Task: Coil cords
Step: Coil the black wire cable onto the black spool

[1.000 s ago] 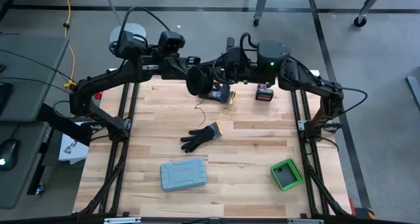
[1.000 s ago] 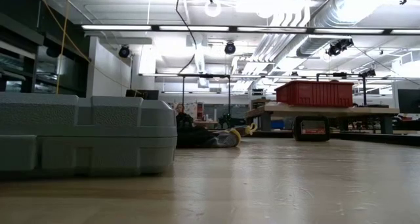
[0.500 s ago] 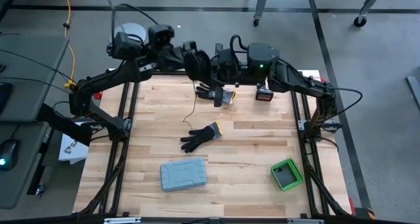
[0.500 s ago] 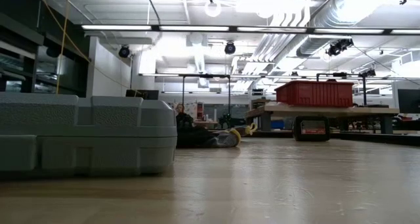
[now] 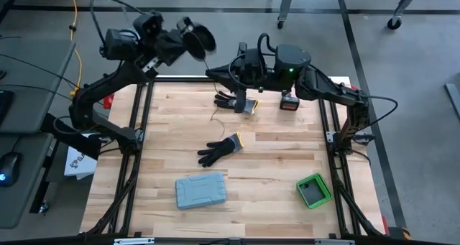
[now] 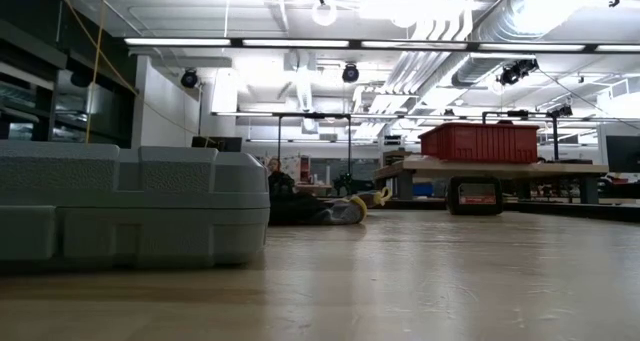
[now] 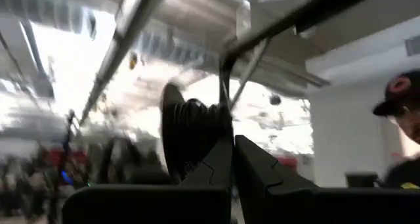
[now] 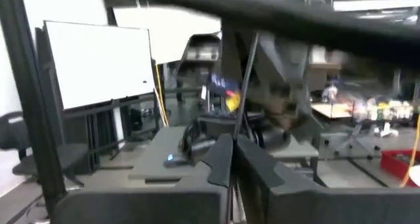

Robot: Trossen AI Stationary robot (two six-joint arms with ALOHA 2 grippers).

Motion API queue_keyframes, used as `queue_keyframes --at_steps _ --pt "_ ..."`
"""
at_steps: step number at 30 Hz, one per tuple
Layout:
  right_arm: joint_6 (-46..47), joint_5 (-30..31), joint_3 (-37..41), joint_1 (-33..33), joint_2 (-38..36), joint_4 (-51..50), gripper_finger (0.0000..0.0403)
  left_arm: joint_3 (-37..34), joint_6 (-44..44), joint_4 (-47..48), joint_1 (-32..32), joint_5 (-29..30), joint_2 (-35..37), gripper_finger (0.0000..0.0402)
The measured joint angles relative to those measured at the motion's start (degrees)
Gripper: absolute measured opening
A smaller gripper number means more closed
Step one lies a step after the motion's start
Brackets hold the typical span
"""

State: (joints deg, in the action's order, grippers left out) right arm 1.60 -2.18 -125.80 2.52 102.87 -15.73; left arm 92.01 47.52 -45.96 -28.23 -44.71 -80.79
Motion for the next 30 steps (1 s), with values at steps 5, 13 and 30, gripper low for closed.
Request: queue_keyframes --at_steps 5,13,30 --pt "-0.02 0.73 0.37 0.64 0.44 -3.85 0.006 0.29 -3.07 -1.35 -0.13 4.73 0.8 0.0" --pt "-2.76 8.91 0.24 0.84 2.49 -5.25 0.0137 0.17 -5.21 -0.82 -0.37 5.37 1.19 0.0" --pt "-6.58 14.48 0.17 0.91 6.81 -2.76 0.0143 0.15 -7.2 -0.38 -1.07 6.91 2.0 0.0"
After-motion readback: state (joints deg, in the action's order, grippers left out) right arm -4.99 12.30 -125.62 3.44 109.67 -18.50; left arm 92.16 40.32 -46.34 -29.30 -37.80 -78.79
